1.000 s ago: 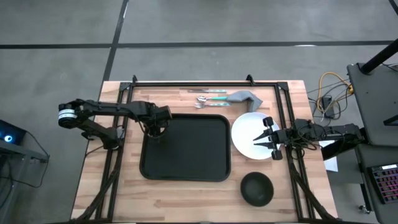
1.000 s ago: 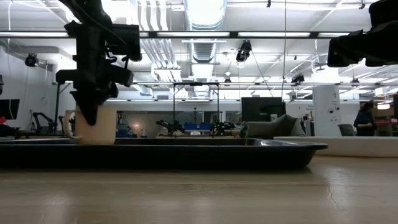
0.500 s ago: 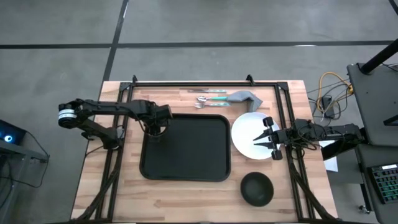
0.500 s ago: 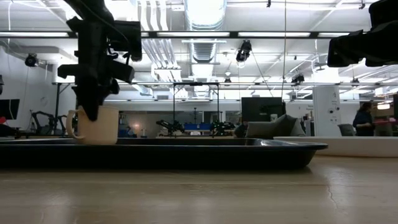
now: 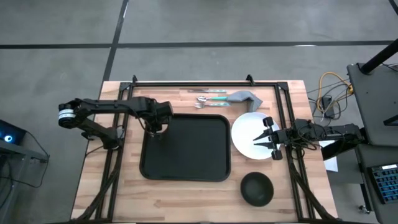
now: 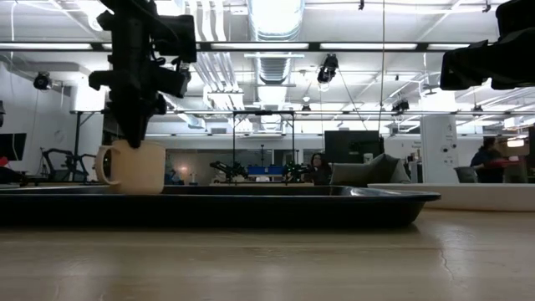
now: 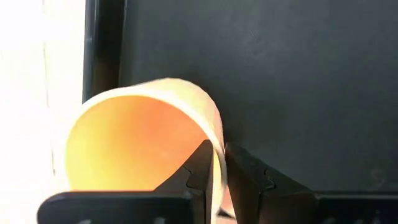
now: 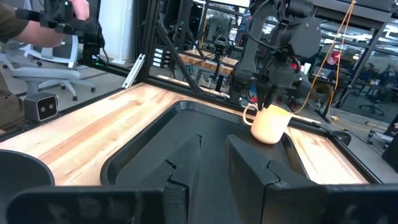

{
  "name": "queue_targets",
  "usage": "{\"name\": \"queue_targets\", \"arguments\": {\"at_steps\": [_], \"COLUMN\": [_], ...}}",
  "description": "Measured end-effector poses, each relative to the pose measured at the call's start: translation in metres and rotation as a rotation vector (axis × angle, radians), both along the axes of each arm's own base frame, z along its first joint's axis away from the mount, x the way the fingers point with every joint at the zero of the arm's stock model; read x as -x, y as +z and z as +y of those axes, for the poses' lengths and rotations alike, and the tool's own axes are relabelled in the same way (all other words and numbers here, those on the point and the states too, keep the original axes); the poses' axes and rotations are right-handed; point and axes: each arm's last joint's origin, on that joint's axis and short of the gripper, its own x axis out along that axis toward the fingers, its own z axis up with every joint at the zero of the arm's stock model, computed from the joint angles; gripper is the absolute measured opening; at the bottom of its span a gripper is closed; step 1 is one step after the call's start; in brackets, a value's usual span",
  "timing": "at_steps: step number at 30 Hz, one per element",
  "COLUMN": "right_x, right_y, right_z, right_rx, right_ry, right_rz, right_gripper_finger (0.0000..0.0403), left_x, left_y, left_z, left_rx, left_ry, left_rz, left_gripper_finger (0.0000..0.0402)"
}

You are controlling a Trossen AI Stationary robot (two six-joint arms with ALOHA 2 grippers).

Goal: Set up tray
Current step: Put the yellow mug on the black tray, then put the white plate at the bottom of the yellow mug on the black tray

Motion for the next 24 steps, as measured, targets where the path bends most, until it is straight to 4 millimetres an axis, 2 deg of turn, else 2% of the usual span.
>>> {"name": "queue_targets", "arguments": {"at_steps": [10, 18, 24], "right_x": [0.0, 0.0, 0.0], "right_y": [0.0, 0.0, 0.0], "right_z": [0.0, 0.0, 0.0], "right_rx": [0.0, 0.0, 0.0], "right_ry": [0.0, 0.0, 0.0], "right_rz": [0.0, 0.0, 0.0], "right_gripper_finger": [0.0068, 0.0068, 0.0068], "left_x": [0.0, -0.008, -0.013], "left_y": [0.021, 0.044, 0.045], "left_z": [0.0, 0.002, 0.003], "left_rx": [0.004, -0.004, 0.022], "left_ry": [0.0, 0.059, 0.24], "left_rz": [0.016, -0.065, -0.138], "left_gripper_finger": [0.0022, 0.0022, 0.0022]}}
